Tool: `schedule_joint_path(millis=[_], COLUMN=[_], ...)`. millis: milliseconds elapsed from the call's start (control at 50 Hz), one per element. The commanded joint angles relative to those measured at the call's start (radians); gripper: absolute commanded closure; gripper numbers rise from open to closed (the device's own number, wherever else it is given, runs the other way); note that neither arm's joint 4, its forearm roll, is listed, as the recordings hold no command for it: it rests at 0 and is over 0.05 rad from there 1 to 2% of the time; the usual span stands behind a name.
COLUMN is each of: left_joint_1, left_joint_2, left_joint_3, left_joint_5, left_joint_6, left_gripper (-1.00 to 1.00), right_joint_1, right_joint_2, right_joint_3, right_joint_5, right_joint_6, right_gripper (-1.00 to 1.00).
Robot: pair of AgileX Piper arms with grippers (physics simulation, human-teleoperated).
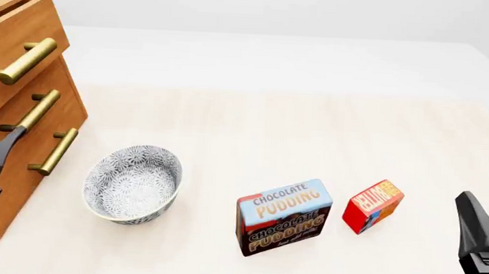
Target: Put the butter at the back in the top drawer of the cabinet and close it.
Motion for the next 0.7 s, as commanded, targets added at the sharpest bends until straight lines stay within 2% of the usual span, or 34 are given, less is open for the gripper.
schedule_joint_path(millis=[20, 700], left_joint_1=[0.029, 0.045], left_joint_2=[0.03, 0.075], left_joint_3=[0.021, 0.028], left_joint_5=[-0.048, -0.119], left_joint_6=[0.092, 0.201], left_gripper=[-1.0, -1.0], right_joint_1=[0.0, 0.0], right_joint_2=[0.0, 0.0], right_joint_3=[0.0, 0.0], right_joint_5=[0.0, 0.0], right_joint_6=[0.0, 0.0], right_gripper=[-1.0, -1.0])
